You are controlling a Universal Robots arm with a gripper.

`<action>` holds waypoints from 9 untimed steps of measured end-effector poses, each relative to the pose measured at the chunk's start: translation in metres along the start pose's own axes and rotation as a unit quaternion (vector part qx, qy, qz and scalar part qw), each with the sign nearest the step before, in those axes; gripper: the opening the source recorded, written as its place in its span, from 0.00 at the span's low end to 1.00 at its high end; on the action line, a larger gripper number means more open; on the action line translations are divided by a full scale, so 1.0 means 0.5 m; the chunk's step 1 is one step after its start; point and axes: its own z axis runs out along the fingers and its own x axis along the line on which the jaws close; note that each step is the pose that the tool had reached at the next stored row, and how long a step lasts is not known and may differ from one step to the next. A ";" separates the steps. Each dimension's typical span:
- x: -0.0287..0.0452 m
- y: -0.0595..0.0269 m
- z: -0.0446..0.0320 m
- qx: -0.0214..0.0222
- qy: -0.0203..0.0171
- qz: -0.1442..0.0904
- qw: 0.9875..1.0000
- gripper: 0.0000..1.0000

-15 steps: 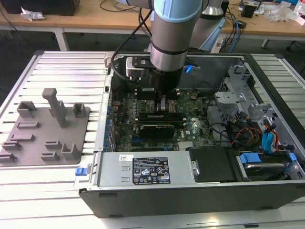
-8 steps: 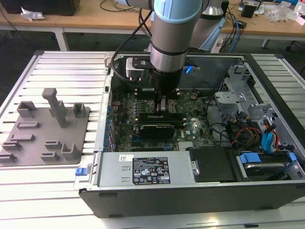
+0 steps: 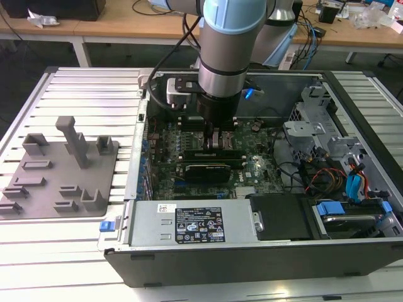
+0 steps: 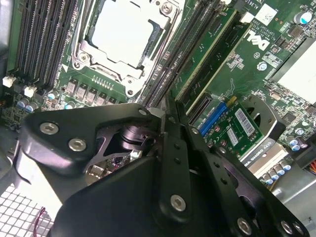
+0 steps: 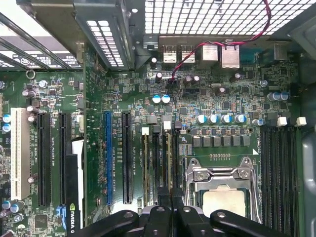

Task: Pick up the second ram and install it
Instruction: 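Insert the second ram into the second slot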

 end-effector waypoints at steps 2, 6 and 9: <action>0.000 0.000 0.000 0.000 0.000 0.000 1.000 0.09; 0.000 0.000 0.000 0.000 0.000 -0.001 1.000 0.09; 0.000 0.000 0.001 0.000 0.000 -0.002 1.000 0.09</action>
